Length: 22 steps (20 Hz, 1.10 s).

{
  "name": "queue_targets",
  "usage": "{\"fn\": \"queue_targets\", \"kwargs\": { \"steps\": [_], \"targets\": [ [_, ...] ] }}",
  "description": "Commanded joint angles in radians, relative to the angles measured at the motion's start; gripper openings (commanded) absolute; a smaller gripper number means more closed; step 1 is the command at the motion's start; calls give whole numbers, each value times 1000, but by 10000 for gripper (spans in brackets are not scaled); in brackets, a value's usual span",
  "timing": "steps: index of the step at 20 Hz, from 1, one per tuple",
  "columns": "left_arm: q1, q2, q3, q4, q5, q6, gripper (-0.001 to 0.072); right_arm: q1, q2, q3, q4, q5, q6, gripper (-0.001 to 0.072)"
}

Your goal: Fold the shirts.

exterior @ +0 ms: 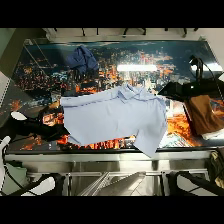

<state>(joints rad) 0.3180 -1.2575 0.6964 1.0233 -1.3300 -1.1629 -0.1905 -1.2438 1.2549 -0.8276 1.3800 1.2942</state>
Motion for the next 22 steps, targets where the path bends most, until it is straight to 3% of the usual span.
{"fn": "queue_targets", "kwargs": {
  "steps": [1, 6, 7, 8, 15, 18, 20, 22],
  "targets": [
    [11, 10, -108, -10, 81, 60, 655, 1, 85, -88, 37, -3, -4, 701],
    [9, 10, -118, -59, 225, 116, 642, 1, 169, -92, 47, -2, 4, 700],
    [9, 8, -118, -57, 228, 119, 536, 1, 184, -92, 47, -3, 4, 699],
    [9, -1, -118, -56, 224, 127, 481, -1, 198, -92, 47, -3, 4, 697],
    [9, -144, -117, -114, 133, 188, 476, -2, 236, -92, 43, -3, 23, 694],
    [9, -142, -117, -134, 128, 205, 102, -3, 245, -92, 43, -3, 41, 694],
    [9, -106, -116, -125, 117, 205, 14, -3, 249, -92, 43, -2, 41, 694],
    [9, -24, -116, -125, 100, 183, 13, -3, 248, -92, 25, -1, 41, 694]
  ]
}}
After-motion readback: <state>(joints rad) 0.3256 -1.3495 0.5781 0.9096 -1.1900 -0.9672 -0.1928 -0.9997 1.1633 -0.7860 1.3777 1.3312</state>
